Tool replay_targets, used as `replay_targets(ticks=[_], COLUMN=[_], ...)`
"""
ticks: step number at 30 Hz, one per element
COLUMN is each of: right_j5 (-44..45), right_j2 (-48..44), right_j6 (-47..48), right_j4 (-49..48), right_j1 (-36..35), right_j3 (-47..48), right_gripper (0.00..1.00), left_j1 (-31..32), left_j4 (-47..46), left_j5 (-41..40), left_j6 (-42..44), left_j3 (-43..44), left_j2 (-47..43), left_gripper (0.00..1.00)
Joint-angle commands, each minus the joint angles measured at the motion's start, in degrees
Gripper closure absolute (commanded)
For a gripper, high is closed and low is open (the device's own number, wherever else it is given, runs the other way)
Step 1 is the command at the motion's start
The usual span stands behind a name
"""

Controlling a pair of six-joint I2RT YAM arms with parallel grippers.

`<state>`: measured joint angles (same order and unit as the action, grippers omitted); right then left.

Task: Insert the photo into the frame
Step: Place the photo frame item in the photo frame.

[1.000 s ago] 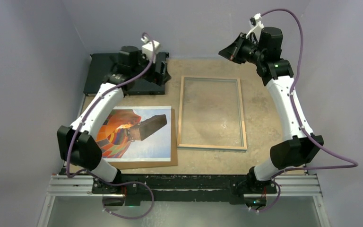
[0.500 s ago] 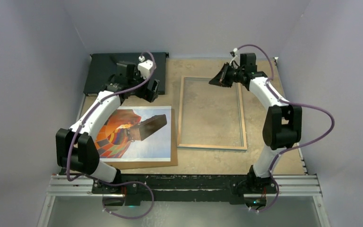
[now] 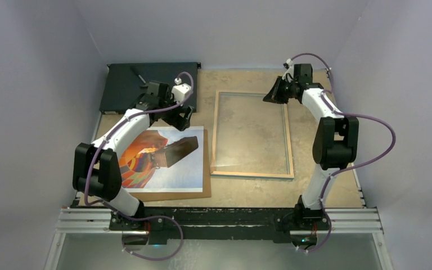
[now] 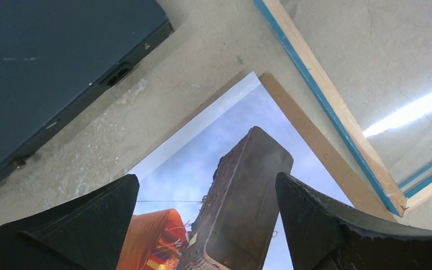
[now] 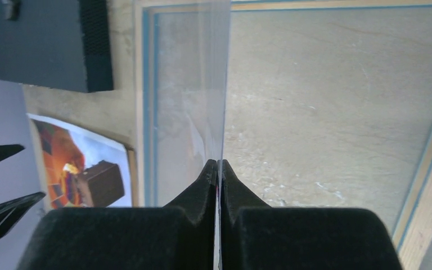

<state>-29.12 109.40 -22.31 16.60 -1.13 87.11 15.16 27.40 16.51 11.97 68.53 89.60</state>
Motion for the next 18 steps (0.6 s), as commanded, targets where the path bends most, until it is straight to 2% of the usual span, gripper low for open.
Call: replay_targets(ticks=[1,4,9,14,18], right_j5=[6.18,7.84,9.39,10.16,12.18], right_j2=[-0.26,-0.09,-0.34,-0.05,-0.27], right_j6=[4.1,4.59,3.9,3.86,3.6], right_j4=[1.36,1.33,-0.33,-1.31,-1.97], right_j1=[-0.19,-0.19,-0.2,-0.19,-0.13], right_j3=[-1.0,-1.02,-1.61,-2.69,-4.02], right_gripper=[1.0,1.0,1.0,1.0,1.0], left_j1=[1.98,3.29,6.16,7.51,7.6], left_j4=[-1.41,-1.4,-4.76,-4.02,-3.59], left_j5=[2.01,2.03,-1.26,-0.99,-0.78], left_j6=[1.64,1.88,0.2,-0.47,-0.56], left_j3=[0.56,0.44,-0.44,1.4,2.26], left_j2=[0.95,1.54,2.44,5.5,7.09], left_gripper=[0.1,0.1,0.16,0.2,0.28])
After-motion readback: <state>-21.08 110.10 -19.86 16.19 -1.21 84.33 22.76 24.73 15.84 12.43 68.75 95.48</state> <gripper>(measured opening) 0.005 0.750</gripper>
